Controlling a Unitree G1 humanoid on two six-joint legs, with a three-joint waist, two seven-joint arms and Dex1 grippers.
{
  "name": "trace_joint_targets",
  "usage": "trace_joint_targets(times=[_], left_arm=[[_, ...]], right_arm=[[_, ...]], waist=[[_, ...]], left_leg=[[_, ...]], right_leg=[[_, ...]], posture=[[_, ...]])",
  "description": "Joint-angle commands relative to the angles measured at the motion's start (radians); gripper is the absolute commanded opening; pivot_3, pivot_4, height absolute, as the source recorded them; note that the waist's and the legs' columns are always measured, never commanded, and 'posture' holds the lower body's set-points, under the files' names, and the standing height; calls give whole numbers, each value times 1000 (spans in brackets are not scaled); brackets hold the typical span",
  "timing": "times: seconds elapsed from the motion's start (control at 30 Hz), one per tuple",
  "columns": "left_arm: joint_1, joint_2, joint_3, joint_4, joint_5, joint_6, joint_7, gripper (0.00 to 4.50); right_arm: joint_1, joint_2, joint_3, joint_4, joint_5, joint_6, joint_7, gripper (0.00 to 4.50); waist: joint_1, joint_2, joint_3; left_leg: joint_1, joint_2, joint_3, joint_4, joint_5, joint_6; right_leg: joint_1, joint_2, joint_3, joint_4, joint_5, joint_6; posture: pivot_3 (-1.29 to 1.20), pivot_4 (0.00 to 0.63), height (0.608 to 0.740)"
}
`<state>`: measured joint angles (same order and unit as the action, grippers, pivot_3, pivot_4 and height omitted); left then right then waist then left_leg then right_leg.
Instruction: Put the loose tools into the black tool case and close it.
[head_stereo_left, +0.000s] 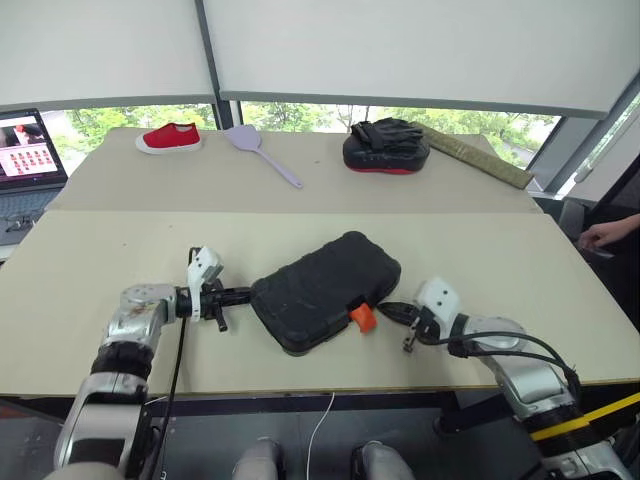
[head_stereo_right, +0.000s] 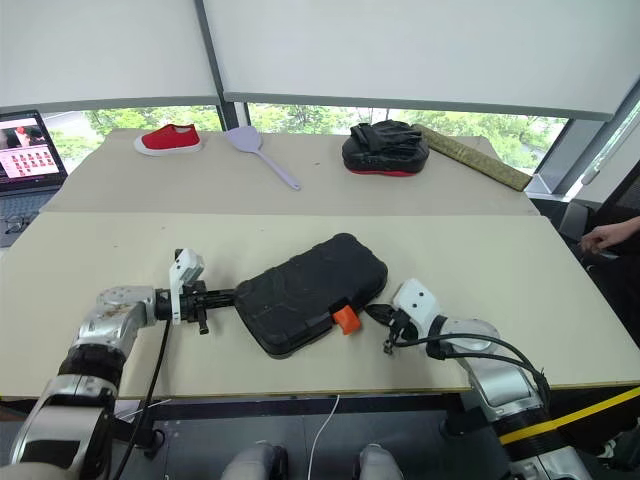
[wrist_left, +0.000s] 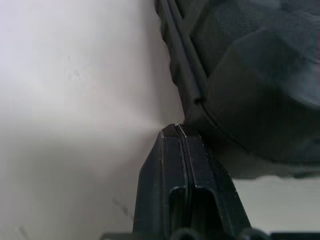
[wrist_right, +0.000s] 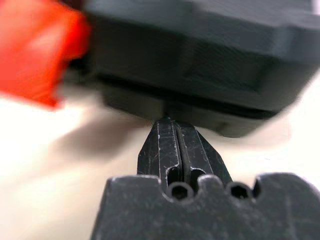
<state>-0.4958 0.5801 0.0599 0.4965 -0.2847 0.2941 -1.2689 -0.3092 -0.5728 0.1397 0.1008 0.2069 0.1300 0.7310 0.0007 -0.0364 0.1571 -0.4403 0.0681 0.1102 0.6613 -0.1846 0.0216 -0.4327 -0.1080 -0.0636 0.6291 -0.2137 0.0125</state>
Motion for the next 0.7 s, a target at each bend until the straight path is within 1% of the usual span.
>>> trace_joint_targets(times=[0.03, 0.07, 0.13, 0.17, 0.27, 0.3, 0.33, 0.4, 0.47, 0.53, 0.6, 0.7], left_arm=[[93, 6, 70, -154, -92, 61, 35, 55], [104, 8, 107, -177, -138, 96, 39, 55], [111, 36, 177, -245, -274, 229, -1, 55], [104, 57, 185, -269, -302, 281, -6, 55], [66, 116, 138, -331, -321, 374, -31, 55], [36, 114, 119, -349, -333, 398, -36, 55], [4, 102, 103, -359, -342, 410, -32, 55], [-79, 33, 46, -371, -333, 401, -7, 55], [-152, -19, -57, -382, -297, 438, -1, 55], [-199, -60, -149, -367, -227, 393, 6, 55], [-251, -131, -232, -278, -104, 313, 115, 55], [-272, -171, -308, -189, 21, 219, 193, 55]], right_arm=[[7, -12, -64, 5, -10, -51, -5, 0], [20, -16, -75, 0, -4, -49, 0, 0], [61, -26, -105, -32, 11, -41, 3, 0], [84, -30, -119, -52, 19, -35, 5, 0], [151, -40, -149, -104, 29, -26, 11, 0], [172, -41, -158, -118, 29, -24, 7, 0], [188, -40, -165, -129, 25, -24, -1, 0], [213, -32, -178, -144, 18, -29, -19, 0], [232, -21, -185, -180, 41, -23, -13, 0], [244, -9, -191, -218, 58, -19, -12, 0], [261, 1, -184, -269, 69, -7, -12, 0], [276, 11, -173, -315, 78, 17, -13, 0]], waist=[[0, 0, 0], [1, 0, 0], [3, 0, 0], [5, 0, 0], [7, 0, 0], [9, 0, 0], [11, 0, 0], [16, 1, 0], [19, 1, 0], [14, 1, 0], [10, 1, 0], [4, 1, 0]], left_leg=[[0, 0, 0, 0, 0, 0], [0, 0, 0, 0, 0, 0], [0, 1, 0, 0, 0, 0], [0, 1, 0, 0, 0, 0], [0, 0, 0, 0, 0, 0], [0, 0, -1, 0, 0, -1], [1, 0, -1, 0, 0, -1], [2, 0, -1, 0, 1, -1], [2, -2, -1, 1, 1, -1], [2, -2, -1, 1, 2, -1], [2, -2, -1, 1, 2, -1], [2, -2, -2, 1, 2, 0]], right_leg=[[0, 0, 0, 0, 0, 0], [0, 0, 0, 0, 0, 0], [0, 0, 0, 0, 0, 0], [0, 0, -1, 0, 0, 0], [0, 0, -1, 1, -3, 4], [0, 0, -1, 1, -3, 4], [1, 0, -1, 1, -3, 5], [3, 0, -1, 0, -3, 5], [5, -1, 0, -1, -3, 4], [6, 0, 1, -1, -2, 5], [6, 0, 2, -1, -2, 6], [6, 3, 2, -1, -3, 5]], posture=[[0, 150, 740], [0, 150, 740], [0, 150, 740], [0, 150, 740], [0, 150, 740], [0, 150, 740], [0, 150, 740], [0, 150, 740], [0, 150, 740], [0, 150, 740], [0, 150, 740], [0, 150, 740]])
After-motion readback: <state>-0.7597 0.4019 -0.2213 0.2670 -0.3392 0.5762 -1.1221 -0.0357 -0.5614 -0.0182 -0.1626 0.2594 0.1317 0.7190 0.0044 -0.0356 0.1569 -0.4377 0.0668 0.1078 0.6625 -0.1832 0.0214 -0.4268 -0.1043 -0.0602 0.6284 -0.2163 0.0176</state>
